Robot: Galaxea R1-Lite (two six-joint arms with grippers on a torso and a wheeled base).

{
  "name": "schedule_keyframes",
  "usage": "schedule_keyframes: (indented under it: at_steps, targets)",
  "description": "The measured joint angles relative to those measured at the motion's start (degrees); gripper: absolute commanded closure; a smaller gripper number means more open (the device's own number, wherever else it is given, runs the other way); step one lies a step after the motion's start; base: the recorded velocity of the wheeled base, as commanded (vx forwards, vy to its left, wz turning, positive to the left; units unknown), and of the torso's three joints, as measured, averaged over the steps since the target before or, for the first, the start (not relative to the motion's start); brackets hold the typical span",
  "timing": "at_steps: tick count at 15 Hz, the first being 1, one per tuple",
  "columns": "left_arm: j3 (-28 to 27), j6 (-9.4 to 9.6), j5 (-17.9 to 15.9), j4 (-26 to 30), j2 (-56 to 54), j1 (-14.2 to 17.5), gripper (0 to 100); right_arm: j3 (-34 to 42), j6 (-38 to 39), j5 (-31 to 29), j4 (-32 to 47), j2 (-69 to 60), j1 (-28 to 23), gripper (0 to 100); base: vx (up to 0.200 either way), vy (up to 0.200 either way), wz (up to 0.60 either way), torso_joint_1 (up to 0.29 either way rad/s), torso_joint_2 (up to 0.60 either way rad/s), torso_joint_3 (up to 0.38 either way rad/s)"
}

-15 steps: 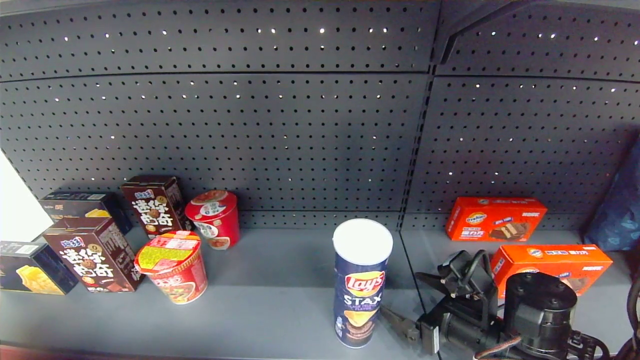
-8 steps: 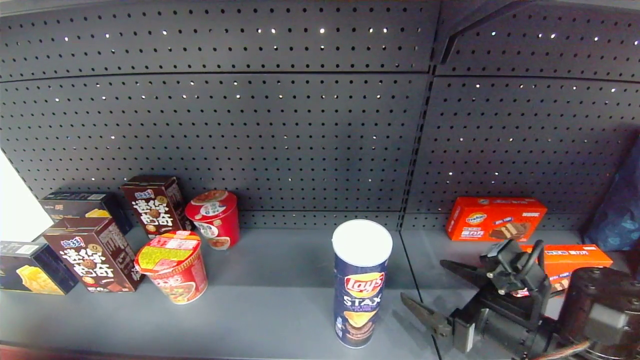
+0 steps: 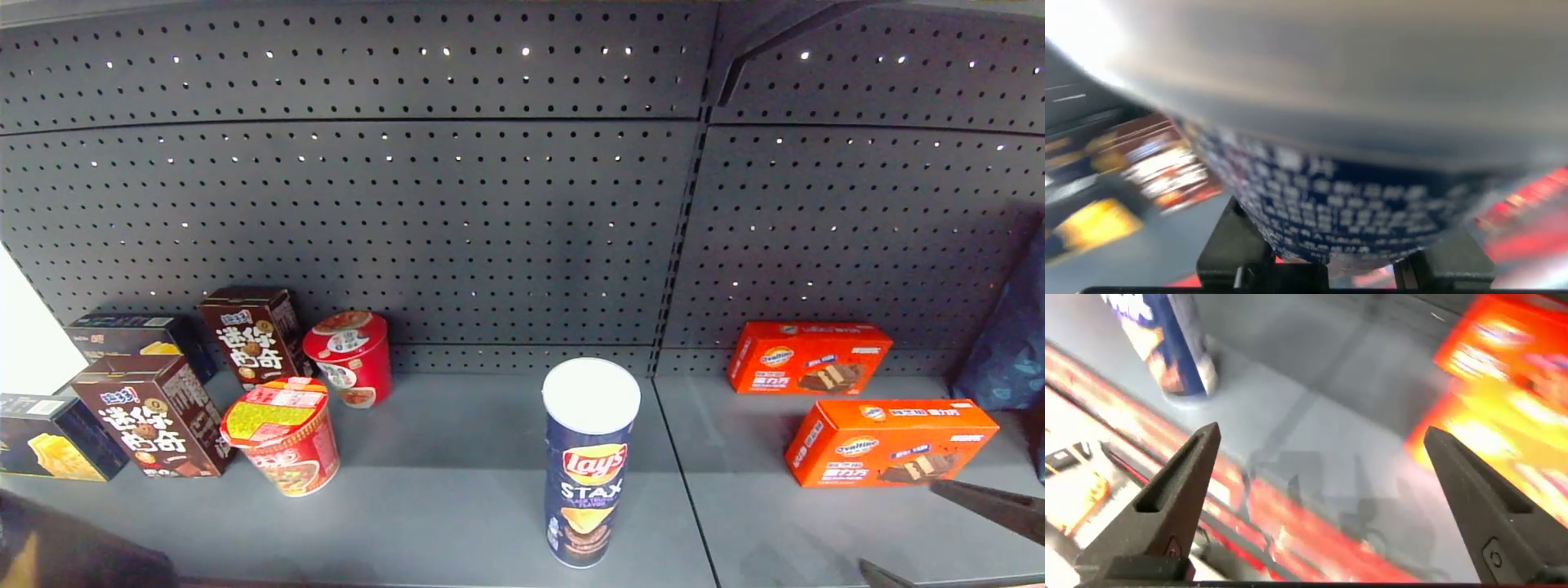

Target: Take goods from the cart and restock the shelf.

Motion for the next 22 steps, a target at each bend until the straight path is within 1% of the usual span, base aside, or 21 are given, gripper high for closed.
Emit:
schedule_keyframes:
  at_steps: [1,2,3,4,5,7,9,10,11,13,15,17,18,19,20,22]
  targets:
    - [-0.77,-0.09,-3.46,-0.67,3.08,0.0,100,-1.16,-0.3,-0.77,8.42,-6.51,-0.3,0,0.0,0.0,0.0,0.0,0.0,0.0]
    - [-1.35,-0.15,-7.03,-2.01,6.25,-0.06,100,-1.93,-0.94,-1.26,14.92,-12.91,-0.8,0,0.0,0.0,0.0,0.0,0.0,0.0]
    - [-1.82,-0.26,-10.67,-3.99,9.84,-0.22,100,-2.07,-1.69,-1.67,20.15,-19.6,-1.58,0,0.0,0.0,0.0,0.0,0.0,0.0]
    - [-2.15,-0.39,-13.06,-6.51,13.4,-0.37,100,-1.88,-2.19,-1.94,24.34,-25.48,-3.06,0,0.0,0.0,0.0,0.0,0.0,0.0]
    - [-2.47,-0.52,-14.77,-9.92,17.34,-0.67,100,-1.3,-2.26,-2.05,28.39,-30.79,-5.85,0,0.0,0.0,0.0,0.0,0.0,0.0]
    - [-3.78,-1.37,-16.66,-16.27,26.0,-1.83,100,0.55,-1.18,-2.13,34.28,-39.28,-11.78,0,0.0,0.0,0.0,0.0,0.0,0.0]
    - [-7.44,-2.94,-17.63,-20.24,34.57,-3.84,100,2.65,-0.02,-2.55,33.46,-43.52,-13.92,0,0.0,0.0,0.0,0.0,0.0,0.0]
    - [-9.67,-3.34,-17.87,-21.33,37.94,-4.91,100,3.22,0.11,-2.62,32.89,-44.63,-14.31,0,0.0,0.0,0.0,0.0,0.0,0.0]
    - [-12.35,-3.32,-18.03,-21.69,41.3,-5.9,100,4.4,0.32,-2.73,31.88,-45.4,-14.53,0,0.0,0.0,0.0,0.0,0.0,0.0]
    - [-18.88,-2.3,-18.22,-22.06,49.15,-7.67,100,5.79,0.68,-2.77,31.11,-46.23,-14.68,0,0.0,0.0,0.0,0.0,0.0,0.0]
    - [-22.47,-0.8,-18.36,-23.6,54.83,-8.69,100,6.31,1.21,-2.79,30.89,-46.53,-14.73,0,0.0,0.0,0.0,0.0,0.0,0.0]
    - [-23.59,1.08,-18.6,-30.04,61.81,-9.18,100,6.53,1.39,-2.79,30.85,-46.65,-14.77,0,0.0,0.0,0.0,0.0,0.0,0.0]
    - [-24.03,1.54,-19.72,-34.66,65.52,-9.33,100,6.53,1.39,-2.79,30.85,-46.68,-14.73,0,0.0,0.0,0.0,0.0,0.0,0.0]
    - [-24.33,1.8,-21.87,-38.77,68.91,-9.33,100,6.56,1.39,-2.79,30.85,-46.69,-14.75,0,0.0,0.0,0.0,0.0,0.0,0.0]
    - [-25.0,2.02,-23.92,-41.67,72.33,-9.31,100,6.56,1.41,-2.79,30.85,-46.69,-14.77,0,0.0,0.0,0.0,0.0,0.0,0.0]
    - [-27.34,2.35,-25.31,-43.53,77.4,-9.33,100,6.58,1.45,-2.82,30.85,-46.69,-14.73,0,0.0,0.0,0.0,0.0,0.0,0.0]
